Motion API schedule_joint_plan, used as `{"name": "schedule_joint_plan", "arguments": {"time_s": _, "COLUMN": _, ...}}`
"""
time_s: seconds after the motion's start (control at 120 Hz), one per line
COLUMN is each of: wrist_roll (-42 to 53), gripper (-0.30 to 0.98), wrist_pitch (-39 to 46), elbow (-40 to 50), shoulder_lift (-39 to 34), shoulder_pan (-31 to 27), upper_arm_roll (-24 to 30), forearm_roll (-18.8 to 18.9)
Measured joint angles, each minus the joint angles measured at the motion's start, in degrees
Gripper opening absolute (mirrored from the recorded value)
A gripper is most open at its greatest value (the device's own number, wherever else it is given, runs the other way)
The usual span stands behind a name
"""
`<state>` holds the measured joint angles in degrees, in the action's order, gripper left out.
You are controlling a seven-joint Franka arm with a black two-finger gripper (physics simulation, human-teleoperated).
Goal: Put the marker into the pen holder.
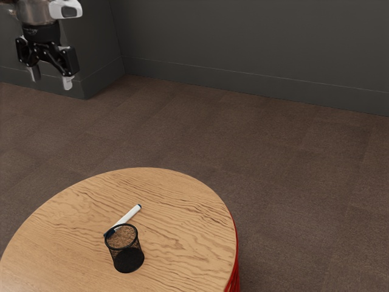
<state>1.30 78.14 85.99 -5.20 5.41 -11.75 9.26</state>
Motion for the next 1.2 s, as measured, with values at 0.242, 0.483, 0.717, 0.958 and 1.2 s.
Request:
{"name": "schedule_joint_plan", "arguments": {"time_s": 0.242, "wrist_roll": -1.58, "gripper": 0.69, "wrist_pitch": 11.19, "elbow": 18.77, "shoulder_lift": -4.62, "shoulder_pan": -0.14, "upper_arm_roll": -0.99, "forearm_roll": 1.84}}
{"name": "schedule_joint_plan", "arguments": {"time_s": 0.483, "wrist_roll": -5.34, "gripper": 0.69, "wrist_pitch": 29.63, "elbow": 41.2, "shoulder_lift": -4.06, "shoulder_pan": 0.0, "upper_arm_roll": -1.23, "forearm_roll": -0.61}}
{"name": "schedule_joint_plan", "arguments": {"time_s": 0.717, "wrist_roll": -7.98, "gripper": 0.69, "wrist_pitch": 46.64, "elbow": 52.66, "shoulder_lift": -0.56, "shoulder_pan": 0.09, "upper_arm_roll": -1.0, "forearm_roll": -3.95}}
{"name": "schedule_joint_plan", "arguments": {"time_s": 0.958, "wrist_roll": -9.36, "gripper": 0.69, "wrist_pitch": 56.92, "elbow": 55.91, "shoulder_lift": 5.13, "shoulder_pan": 1.06, "upper_arm_roll": -0.57, "forearm_roll": -4.95}}
{"name": "schedule_joint_plan", "arguments": {"time_s": 1.2, "wrist_roll": -8.58, "gripper": 0.69, "wrist_pitch": 62.24, "elbow": 57.45, "shoulder_lift": 7.97, "shoulder_pan": 1.79, "upper_arm_roll": -0.56, "forearm_roll": -5.22}}
